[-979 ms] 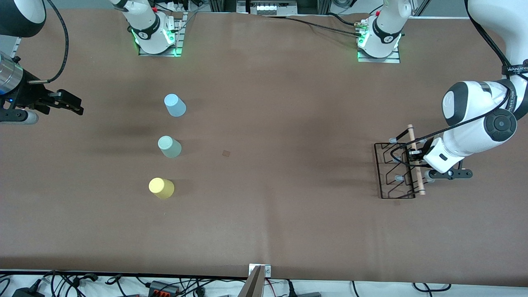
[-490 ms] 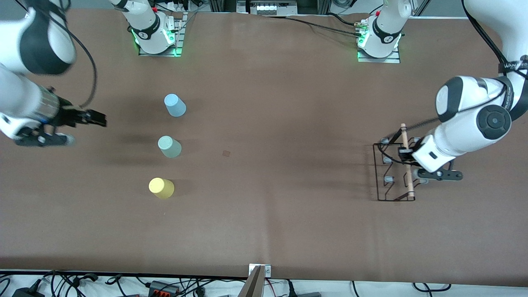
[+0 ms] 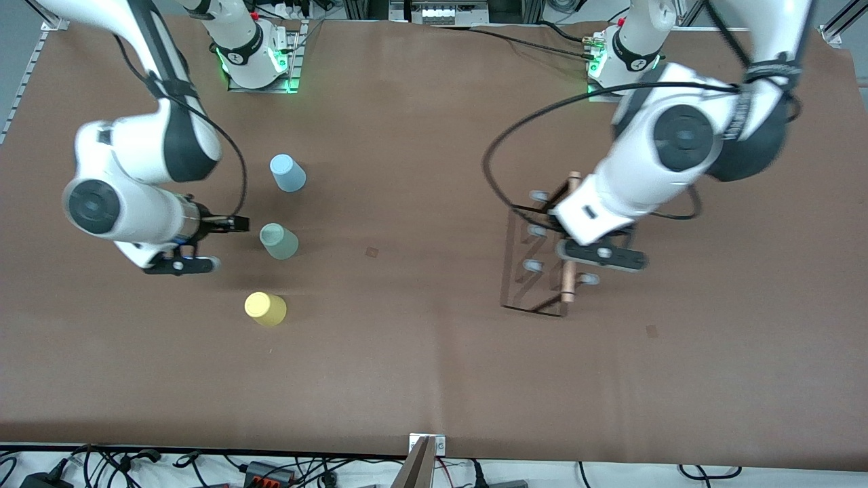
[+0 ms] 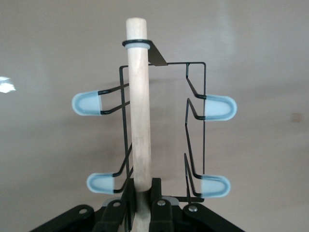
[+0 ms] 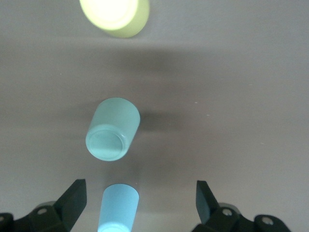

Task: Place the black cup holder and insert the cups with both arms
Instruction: 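Carry the rack toward the cups while the right gripper reaches the teal cup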

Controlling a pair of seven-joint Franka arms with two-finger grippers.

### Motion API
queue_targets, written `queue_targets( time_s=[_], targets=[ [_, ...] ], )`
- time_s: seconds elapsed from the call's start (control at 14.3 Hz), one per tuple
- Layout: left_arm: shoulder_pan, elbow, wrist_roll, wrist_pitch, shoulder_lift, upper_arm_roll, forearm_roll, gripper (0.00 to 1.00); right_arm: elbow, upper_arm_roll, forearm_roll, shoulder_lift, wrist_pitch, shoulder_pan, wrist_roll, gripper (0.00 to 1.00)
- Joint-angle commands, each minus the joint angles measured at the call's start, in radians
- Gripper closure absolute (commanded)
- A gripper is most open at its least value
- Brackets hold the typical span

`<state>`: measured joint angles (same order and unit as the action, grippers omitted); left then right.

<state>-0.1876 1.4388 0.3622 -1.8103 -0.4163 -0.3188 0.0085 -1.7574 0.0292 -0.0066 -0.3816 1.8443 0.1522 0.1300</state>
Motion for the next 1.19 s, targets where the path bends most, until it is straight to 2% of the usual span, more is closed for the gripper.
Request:
queue_targets(
  time_s=[0.0,0.14,0.35,0.91,1.12],
  targets=[
    [-0.097,-0.139,0.131,0.023,-0.114,0.003,-0.025,1.0,0.001,-0.002,0.057,-0.046,0.029,0.023,0.013,0.0],
    [-0.153,-0.179,0.175,-0.023,-0.169,0.006,-0.024,1.0,0.001,-0.002,0.095,-0.085,0.042,0.021,0.013,0.0],
    [-0.2,-0.181,0.25,-0.096,-0.209,0.004,-0.024,1.0,0.001,-0.002,0.112,-0.118,0.056,0.021,0.017,0.0],
    [-0.262,-0.166,0.308,-0.247,-0.279,0.006,-0.012,1.0,0.001,-0.003,0.111,-0.171,0.069,0.03,0.034,0.0],
    [-0.26,-0.164,0.307,-0.251,-0.28,0.006,-0.007,0.99,0.004,-0.003,0.111,-0.18,0.07,0.04,0.039,0.0]
  ],
)
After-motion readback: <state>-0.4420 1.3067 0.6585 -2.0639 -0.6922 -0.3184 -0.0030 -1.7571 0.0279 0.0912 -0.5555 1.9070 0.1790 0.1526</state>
